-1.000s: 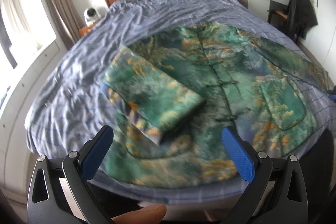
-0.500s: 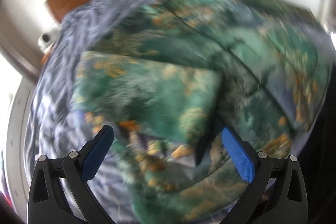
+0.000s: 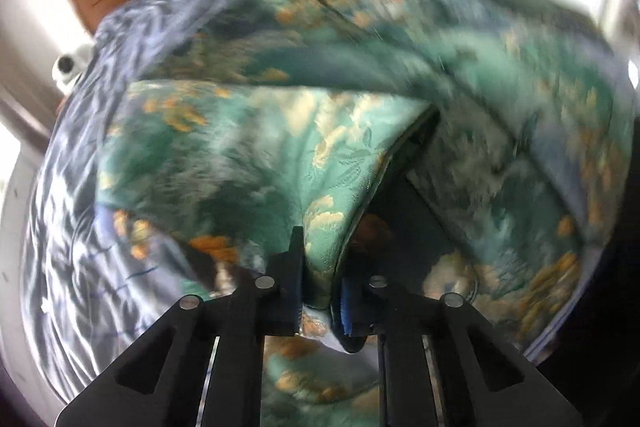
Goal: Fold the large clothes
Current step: 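Grasp the other folded sleeve with the left tool, pull it outward, release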
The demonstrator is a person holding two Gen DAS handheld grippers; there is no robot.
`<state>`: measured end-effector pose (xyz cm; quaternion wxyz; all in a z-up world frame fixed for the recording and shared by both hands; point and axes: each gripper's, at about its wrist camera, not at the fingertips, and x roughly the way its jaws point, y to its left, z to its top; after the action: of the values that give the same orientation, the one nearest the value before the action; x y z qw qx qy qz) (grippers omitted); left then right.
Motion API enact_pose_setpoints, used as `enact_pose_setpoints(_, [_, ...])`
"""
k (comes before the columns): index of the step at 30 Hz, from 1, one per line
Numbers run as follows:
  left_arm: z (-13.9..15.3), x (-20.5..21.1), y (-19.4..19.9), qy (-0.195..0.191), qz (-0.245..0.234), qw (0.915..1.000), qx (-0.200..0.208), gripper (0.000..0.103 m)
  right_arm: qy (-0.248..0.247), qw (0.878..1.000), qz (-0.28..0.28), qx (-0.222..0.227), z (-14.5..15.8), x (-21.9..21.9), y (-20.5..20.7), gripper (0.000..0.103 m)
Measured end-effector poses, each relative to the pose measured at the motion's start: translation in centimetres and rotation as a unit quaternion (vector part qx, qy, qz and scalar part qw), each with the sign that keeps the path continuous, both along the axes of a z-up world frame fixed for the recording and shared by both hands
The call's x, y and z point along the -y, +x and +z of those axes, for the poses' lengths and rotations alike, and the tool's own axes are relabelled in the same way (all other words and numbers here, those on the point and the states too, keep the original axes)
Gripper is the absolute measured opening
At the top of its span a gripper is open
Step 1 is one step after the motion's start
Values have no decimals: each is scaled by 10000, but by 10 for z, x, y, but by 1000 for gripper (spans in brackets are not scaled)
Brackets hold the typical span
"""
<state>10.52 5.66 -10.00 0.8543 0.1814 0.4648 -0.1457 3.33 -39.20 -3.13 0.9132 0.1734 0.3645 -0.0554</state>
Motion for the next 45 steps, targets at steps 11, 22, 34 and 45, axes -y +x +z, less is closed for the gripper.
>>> enact_pose_setpoints(11, [109,-206,-27,-1134,2877,9431,1221,13,27,9990,436,-1,2,-44,11,55])
enact_pose_setpoints(22, [29,-339,-10,-1638,4970,8496,657,18,-101,9972,730,-81,4,-64,12,55])
enact_pose_setpoints(34, [7,-345,-63,-1599,5341,8279,607,60,-177,9975,587,-351,-9,-54,9,55])
enact_pose_setpoints(45, [42,-195,-63,-1550,4122,8926,960,99,-385,9954,659,-578,-22,-64,33,55])
